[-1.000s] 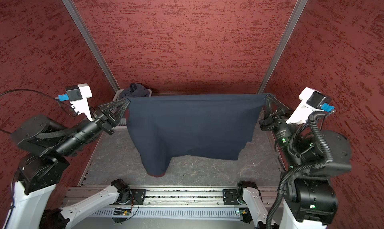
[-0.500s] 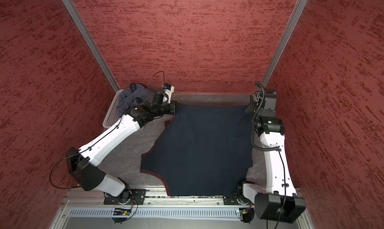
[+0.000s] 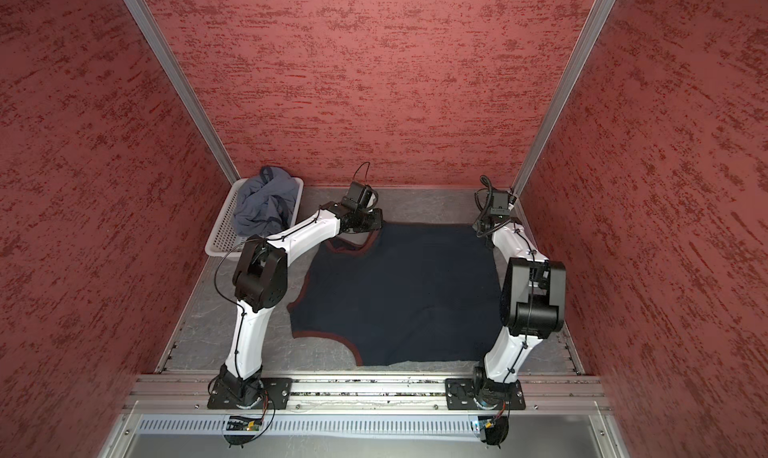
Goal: Fold and stack tank tops
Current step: Smooth out the tank top at the center of the table.
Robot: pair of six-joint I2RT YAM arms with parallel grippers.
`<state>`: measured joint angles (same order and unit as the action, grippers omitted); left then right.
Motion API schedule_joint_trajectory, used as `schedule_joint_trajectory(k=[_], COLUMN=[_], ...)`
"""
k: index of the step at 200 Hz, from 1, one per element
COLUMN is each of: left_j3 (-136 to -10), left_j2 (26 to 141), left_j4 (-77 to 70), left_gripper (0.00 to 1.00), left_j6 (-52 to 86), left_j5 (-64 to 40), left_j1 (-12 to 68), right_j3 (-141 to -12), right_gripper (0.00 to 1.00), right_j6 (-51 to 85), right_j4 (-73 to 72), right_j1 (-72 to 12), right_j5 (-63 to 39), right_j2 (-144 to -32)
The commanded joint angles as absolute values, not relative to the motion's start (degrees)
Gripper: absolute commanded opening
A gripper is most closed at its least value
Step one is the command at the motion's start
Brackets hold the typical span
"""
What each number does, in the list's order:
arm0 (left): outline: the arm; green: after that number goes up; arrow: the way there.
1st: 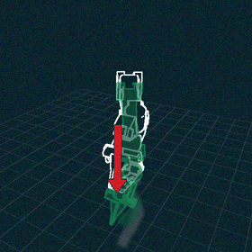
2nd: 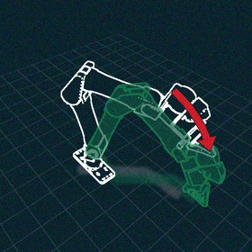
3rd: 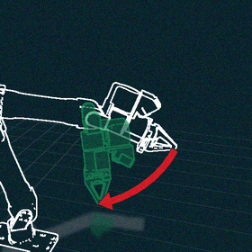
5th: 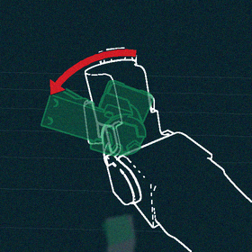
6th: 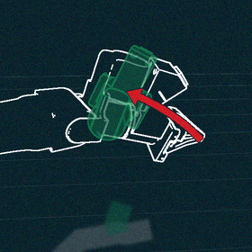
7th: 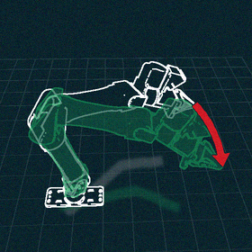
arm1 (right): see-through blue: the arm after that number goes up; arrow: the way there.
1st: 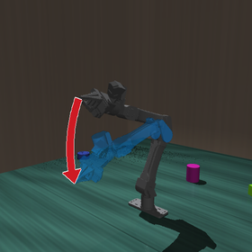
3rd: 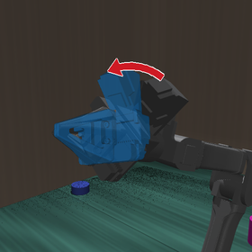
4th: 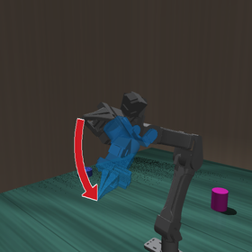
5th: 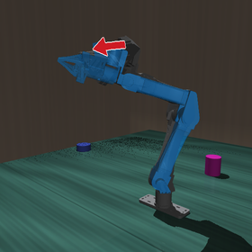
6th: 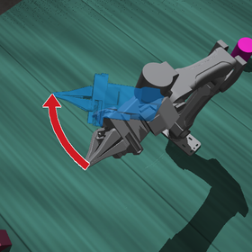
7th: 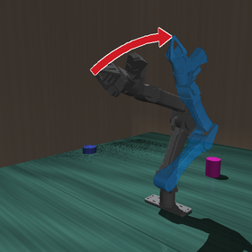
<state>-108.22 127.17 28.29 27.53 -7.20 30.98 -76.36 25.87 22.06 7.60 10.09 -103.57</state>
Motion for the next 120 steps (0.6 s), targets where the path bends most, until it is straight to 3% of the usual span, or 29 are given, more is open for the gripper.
schedule_joint_trajectory(k=[1,7,19,35,46,84,120], left_j3=[-114.56,-116.80,-121.48,-123.36,-121.68,-111.05,-110.01], left_j2=[130.71,131.73,133.19,131.88,129.20,119.65,121.84], left_j4=[30.75,32.26,37.36,42.70,44.57,51.16,57.18], left_gripper=[0.23,0.31,0.50,0.71,0.79,0.82,0.76], left_j6=[27.59,26.74,24.65,22.59,22.11,21.81,20.74], left_j5=[-10.30,-11.26,-11.24,-7.60,-5.71,5.20,8.09], left_j1=[30.23,30.23,30.23,29.85,28.89,24.69,19.96], right_j3=[-82.44,-83.38,-83.86,-82.36,-80.49,-72.28,-62.51], right_gripper=[0.18,0.33,0.53,0.66,0.72,0.77,0.78], right_j6=[25.39,25.15,25.14,25.55,25.77,25.93,27.14], right_j4=[19.90,20.59,21.55,22.45,22.77,23.95,21.66], right_j1=[7.77,7.82,7.81,7.73,7.73,6.30,4.54], right_j5=[15.12,15.46,15.93,16.91,17.16,12.45,3.87], right_j2=[-104.81,-105.33,-105.27,-103.34,-101.13,-93.48,-86.68])
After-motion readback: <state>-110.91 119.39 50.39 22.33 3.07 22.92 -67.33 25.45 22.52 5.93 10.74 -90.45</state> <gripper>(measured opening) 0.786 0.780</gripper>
